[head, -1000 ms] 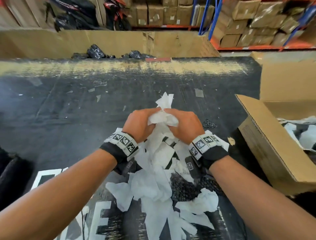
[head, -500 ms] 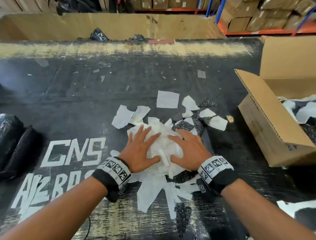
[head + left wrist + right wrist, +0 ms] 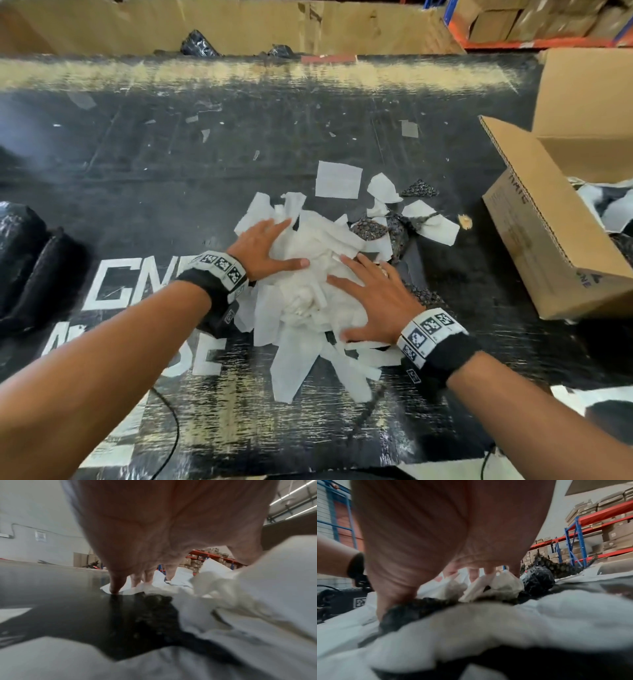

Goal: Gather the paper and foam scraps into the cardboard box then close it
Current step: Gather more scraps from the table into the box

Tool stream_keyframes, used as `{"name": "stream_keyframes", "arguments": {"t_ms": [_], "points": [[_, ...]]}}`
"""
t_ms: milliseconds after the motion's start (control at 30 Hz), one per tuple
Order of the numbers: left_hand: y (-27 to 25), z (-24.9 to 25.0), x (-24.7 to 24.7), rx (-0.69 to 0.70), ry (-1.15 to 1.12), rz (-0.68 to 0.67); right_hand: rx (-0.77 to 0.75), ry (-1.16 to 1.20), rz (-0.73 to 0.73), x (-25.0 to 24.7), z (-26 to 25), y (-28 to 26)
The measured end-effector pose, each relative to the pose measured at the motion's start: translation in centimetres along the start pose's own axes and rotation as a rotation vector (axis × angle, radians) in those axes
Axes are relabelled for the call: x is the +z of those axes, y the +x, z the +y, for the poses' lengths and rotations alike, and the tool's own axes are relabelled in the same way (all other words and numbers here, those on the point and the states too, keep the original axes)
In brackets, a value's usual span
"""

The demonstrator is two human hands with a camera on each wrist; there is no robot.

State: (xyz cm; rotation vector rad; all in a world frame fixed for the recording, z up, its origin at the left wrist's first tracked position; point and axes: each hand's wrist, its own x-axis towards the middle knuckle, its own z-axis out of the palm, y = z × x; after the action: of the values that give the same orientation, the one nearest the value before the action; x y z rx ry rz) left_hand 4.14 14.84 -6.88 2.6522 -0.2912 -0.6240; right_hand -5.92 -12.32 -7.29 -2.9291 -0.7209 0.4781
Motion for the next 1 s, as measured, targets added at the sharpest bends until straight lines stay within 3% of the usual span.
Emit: {"name": "stream_keyframes", "arguments": {"t_ms": [100, 200, 267, 367, 600, 867, 1000], "points": [[-1.2, 1.3, 0.4, 0.099, -0.094, -0.004, 0.027, 0.049, 0.019, -0.5, -0.1, 0.5], [-3.3, 2.1, 0.6, 0.188, -0.108, 0.075, 0.044, 0.145, 0.053, -2.4, 0.3, -0.5], [-5.2, 2.7, 0.9, 0.2, -0.038, 0.06, 0.05, 0.148, 0.096, -4.0, 0.9, -1.4], [-6.7, 3.5, 2.5, 0.222, 0.157, -0.038, 0.032, 0.055, 0.027, -5.2, 1.8, -2.0], [-4.0, 4.1, 6.3, 0.144, 0.23, -0.101, 0.008, -0.004, -0.18, -3.2, 1.6, 2.9], [-3.9, 4.2, 7.0, 0.096, 0.096, 0.03, 0.045, -0.009, -0.091, -2.0, 2.0, 4.1], [-3.3, 4.6, 6.8, 0.034, 0.198, 0.023, 0.071, -0.11, -0.093, -2.6, 2.1, 4.6]]}}
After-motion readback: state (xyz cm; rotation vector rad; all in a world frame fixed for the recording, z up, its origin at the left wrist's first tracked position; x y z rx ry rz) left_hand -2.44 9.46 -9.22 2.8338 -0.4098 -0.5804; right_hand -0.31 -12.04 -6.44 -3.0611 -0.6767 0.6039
